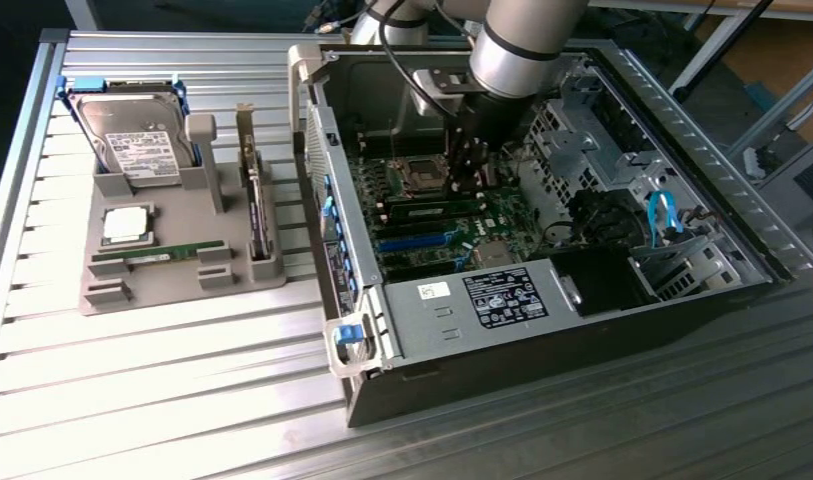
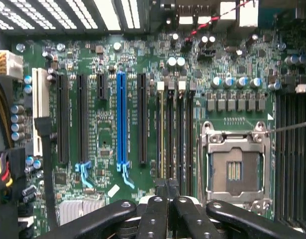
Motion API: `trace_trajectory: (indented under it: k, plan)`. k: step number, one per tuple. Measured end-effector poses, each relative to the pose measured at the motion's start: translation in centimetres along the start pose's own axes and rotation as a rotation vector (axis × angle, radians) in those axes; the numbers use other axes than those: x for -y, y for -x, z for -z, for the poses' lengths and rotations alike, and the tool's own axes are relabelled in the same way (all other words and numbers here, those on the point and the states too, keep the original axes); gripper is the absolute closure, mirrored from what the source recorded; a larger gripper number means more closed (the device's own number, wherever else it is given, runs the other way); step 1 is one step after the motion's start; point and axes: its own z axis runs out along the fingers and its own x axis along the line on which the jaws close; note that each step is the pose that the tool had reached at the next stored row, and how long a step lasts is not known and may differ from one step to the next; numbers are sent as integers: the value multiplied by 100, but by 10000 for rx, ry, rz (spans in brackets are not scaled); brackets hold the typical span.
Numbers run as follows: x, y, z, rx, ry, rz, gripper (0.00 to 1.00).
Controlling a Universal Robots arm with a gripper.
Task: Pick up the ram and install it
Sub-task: 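Press down the ram until it locks into place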
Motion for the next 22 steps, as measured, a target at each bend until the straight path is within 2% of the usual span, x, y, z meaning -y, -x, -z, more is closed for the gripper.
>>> trace_trajectory:
  k: [2,14,22]
  plan:
    - [-75,0,-3,0,-12,0,90]
    - [-292,-1,-11,0,-43,0,90]
    - [-294,-1,-30,1,-43,0,90]
